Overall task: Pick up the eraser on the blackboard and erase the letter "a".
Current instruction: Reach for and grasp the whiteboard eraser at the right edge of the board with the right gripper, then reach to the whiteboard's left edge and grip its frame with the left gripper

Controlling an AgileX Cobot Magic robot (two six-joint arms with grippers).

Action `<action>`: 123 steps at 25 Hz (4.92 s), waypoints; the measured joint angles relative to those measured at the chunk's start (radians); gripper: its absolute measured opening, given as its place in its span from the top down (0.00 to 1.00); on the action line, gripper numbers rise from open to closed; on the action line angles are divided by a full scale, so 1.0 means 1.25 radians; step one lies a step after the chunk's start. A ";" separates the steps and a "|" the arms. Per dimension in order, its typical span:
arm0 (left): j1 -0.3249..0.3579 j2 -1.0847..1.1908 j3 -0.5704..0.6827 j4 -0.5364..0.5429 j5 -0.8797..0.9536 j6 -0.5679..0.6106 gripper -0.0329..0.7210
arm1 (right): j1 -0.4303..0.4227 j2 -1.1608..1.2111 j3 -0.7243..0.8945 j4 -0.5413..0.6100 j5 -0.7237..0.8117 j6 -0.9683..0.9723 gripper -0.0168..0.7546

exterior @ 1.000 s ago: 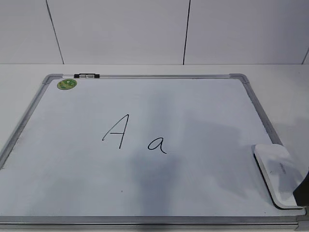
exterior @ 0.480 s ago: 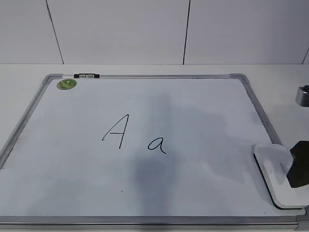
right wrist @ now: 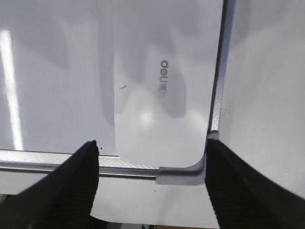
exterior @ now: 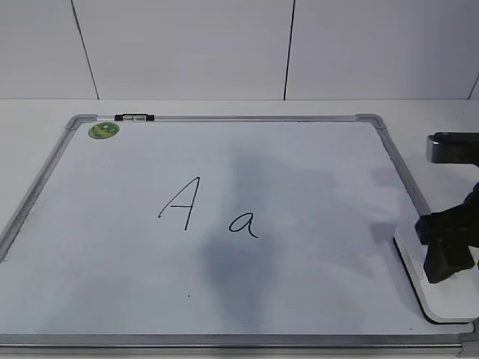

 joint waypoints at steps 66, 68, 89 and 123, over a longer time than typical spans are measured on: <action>0.000 0.000 0.000 0.001 0.000 0.000 0.64 | 0.000 0.171 -0.044 -0.061 -0.106 0.103 0.11; 0.000 0.000 0.000 0.001 0.000 0.000 0.64 | 0.000 0.171 -0.044 -0.061 -0.106 0.103 0.11; 0.000 0.000 0.000 0.001 0.000 0.000 0.64 | 0.000 0.171 -0.044 -0.068 -0.108 0.103 0.27; 0.000 0.000 0.000 0.001 0.000 0.000 0.64 | 0.047 0.177 -0.274 -0.082 0.130 0.075 0.27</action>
